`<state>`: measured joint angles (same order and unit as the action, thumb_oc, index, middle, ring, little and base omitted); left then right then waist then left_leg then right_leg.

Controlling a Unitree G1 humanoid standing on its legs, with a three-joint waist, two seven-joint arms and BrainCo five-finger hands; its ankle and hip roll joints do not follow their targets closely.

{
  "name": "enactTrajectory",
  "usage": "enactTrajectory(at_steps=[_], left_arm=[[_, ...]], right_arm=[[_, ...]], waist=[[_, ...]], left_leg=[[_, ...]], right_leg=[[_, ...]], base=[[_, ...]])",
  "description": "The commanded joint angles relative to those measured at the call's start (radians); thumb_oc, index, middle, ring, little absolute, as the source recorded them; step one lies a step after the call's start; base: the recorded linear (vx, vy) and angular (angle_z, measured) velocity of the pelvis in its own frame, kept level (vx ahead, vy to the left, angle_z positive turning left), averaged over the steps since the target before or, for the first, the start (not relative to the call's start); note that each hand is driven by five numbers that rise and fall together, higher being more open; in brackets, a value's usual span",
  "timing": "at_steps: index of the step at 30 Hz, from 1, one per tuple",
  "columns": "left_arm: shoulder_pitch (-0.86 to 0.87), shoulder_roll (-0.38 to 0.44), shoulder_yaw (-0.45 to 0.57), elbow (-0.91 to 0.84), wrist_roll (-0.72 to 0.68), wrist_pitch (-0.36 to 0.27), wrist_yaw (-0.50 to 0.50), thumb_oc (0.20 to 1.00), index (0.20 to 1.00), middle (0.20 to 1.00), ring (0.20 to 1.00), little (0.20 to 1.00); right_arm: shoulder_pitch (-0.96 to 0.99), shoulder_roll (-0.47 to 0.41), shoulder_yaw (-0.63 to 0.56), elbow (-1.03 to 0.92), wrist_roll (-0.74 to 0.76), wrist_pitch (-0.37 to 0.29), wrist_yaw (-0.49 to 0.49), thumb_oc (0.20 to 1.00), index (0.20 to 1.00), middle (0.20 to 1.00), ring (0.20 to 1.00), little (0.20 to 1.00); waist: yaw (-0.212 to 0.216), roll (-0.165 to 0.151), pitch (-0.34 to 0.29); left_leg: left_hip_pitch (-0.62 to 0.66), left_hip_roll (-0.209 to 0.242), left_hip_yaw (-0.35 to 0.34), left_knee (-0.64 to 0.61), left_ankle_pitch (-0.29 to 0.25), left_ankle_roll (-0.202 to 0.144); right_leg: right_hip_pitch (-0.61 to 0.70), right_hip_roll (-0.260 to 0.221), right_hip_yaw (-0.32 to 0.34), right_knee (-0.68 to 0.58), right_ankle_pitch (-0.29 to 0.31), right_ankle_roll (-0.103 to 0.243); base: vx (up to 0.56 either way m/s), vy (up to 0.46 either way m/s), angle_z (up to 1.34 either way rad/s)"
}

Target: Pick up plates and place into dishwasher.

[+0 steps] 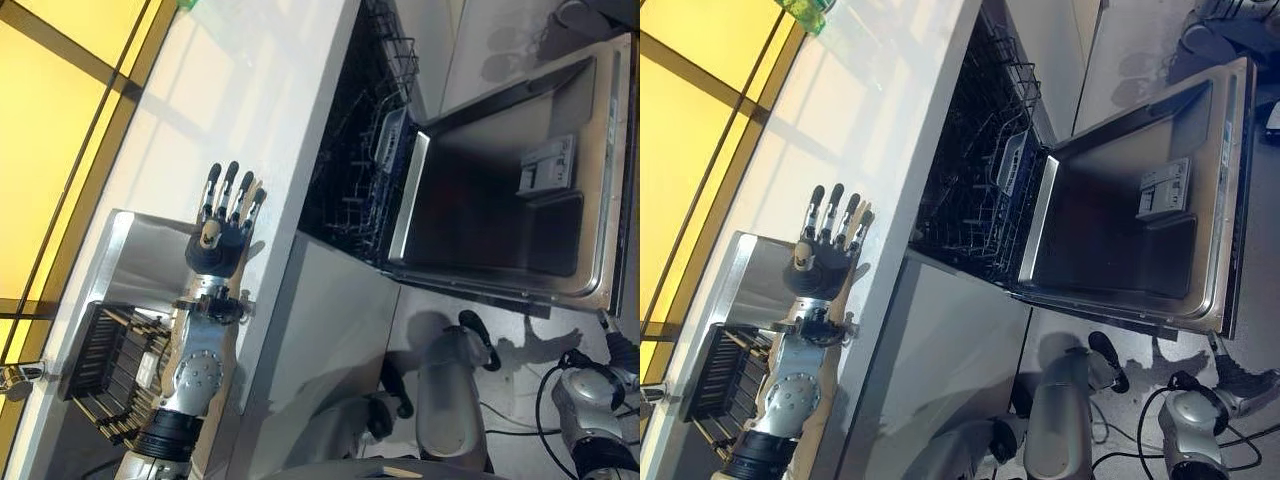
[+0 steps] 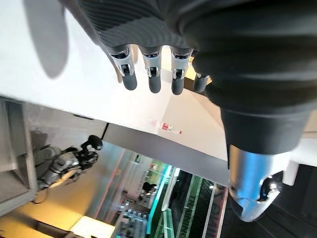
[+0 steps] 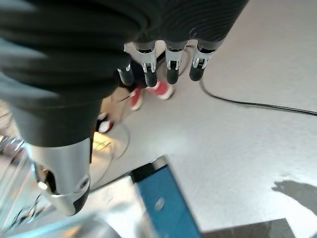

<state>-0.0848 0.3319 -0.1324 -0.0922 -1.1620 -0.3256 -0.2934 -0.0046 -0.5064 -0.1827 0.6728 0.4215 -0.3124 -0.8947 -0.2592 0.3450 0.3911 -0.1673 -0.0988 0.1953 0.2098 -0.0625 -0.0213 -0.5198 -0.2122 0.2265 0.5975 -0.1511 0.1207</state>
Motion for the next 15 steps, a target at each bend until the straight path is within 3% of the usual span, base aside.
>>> enactTrajectory(at_steps=[1, 8, 15], left_arm=[[-0.006, -0.027, -0.017, -0.034, -0.037, -0.067, 0.016, 1.000, 1.000, 1.000, 1.000, 1.000], [0.011, -0.032, -0.029, -0.057, -0.039, -0.052, 0.030, 1.000, 1.000, 1.000, 1.000, 1.000], [0.024, -0.027, -0.007, -0.054, -0.051, 0.010, 0.017, 1.000, 1.000, 1.000, 1.000, 1.000]], right_arm=[[-0.033, -0.070, -0.011, -0.036, 0.077, -0.113, 0.086, 1.000, 1.000, 1.000, 1.000, 1.000], [-0.086, -0.080, 0.069, -0.147, 0.104, -0.188, 0.318, 1.000, 1.000, 1.000, 1.000, 1.000], [-0.143, -0.105, 0.144, -0.245, 0.257, -0.058, 0.778, 1.000, 1.000, 1.000, 1.000, 1.000]], waist=[[-0.032, 0.086, 0.072], [-0.022, 0.092, 0.077], [0.014, 0.071, 0.046]], left_leg=[[-0.120, -0.003, -0.043, 0.267, -0.144, 0.026], [-0.201, -0.036, -0.059, 0.421, -0.208, 0.038], [-0.264, -0.056, -0.081, 0.517, -0.233, 0.033]], right_leg=[[-0.019, -0.066, 0.017, 0.095, -0.024, -0.057], [-0.111, -0.050, 0.025, 0.286, -0.118, -0.102], [-0.160, -0.033, 0.009, 0.399, -0.183, -0.131]], base=[[-0.03, 0.020, -0.09], [0.00, -0.006, -0.01], [0.02, -0.037, 0.07]])
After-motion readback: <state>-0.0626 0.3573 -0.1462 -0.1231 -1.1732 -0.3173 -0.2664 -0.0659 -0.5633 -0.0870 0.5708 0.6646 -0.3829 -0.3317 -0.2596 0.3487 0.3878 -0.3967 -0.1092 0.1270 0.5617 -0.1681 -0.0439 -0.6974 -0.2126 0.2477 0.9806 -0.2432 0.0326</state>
